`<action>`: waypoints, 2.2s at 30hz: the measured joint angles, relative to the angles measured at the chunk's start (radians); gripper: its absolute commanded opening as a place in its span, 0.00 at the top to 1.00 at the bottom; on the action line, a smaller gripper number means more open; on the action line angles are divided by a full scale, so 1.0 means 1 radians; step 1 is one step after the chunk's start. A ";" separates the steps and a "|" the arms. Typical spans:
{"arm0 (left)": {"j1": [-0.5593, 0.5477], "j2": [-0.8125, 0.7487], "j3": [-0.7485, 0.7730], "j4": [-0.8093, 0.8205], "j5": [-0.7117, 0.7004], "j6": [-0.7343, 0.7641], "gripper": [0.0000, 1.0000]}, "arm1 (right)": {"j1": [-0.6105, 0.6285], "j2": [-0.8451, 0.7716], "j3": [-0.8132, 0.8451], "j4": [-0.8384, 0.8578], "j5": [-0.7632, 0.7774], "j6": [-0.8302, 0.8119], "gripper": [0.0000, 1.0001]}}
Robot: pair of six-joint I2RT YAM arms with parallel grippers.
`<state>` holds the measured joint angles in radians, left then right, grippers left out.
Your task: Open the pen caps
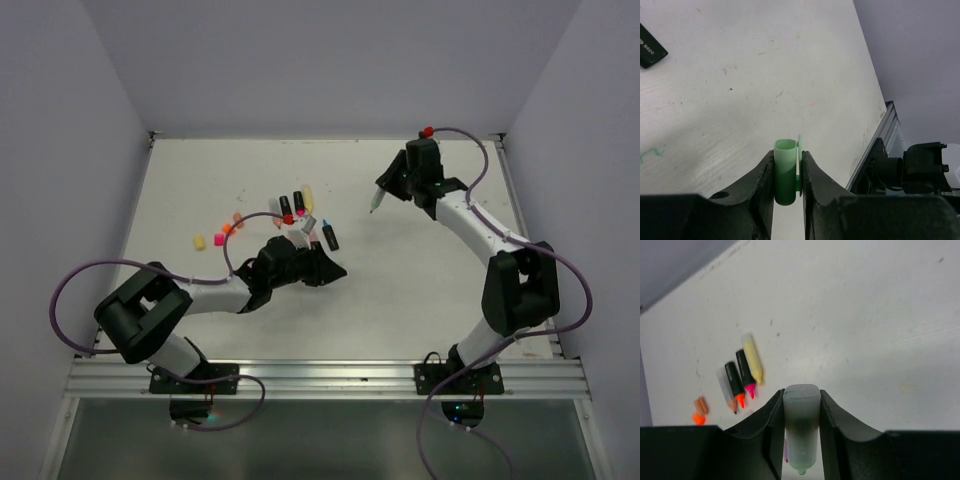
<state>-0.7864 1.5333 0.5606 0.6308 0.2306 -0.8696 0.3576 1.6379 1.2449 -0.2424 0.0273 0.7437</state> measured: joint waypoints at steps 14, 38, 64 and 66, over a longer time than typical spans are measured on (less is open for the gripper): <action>-0.001 -0.151 -0.050 -0.333 -0.230 0.055 1.00 | 0.033 0.005 -0.049 0.008 -0.003 -0.139 1.00; -0.001 -0.385 -0.252 -0.566 -0.517 -0.135 0.73 | 0.430 0.145 -0.162 -0.121 0.097 -0.273 0.82; -0.007 -0.694 -0.311 -0.660 -0.516 -0.114 0.00 | 0.435 -0.020 -0.204 -0.145 0.275 -0.261 0.01; -0.007 -0.727 -0.310 -0.690 -0.524 -0.113 0.00 | 0.435 -0.068 -0.220 -0.154 0.289 -0.256 0.01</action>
<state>-0.7937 0.8062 0.2508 -0.0593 -0.2932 -0.9829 0.7921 1.5703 1.0252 -0.3965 0.3161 0.4873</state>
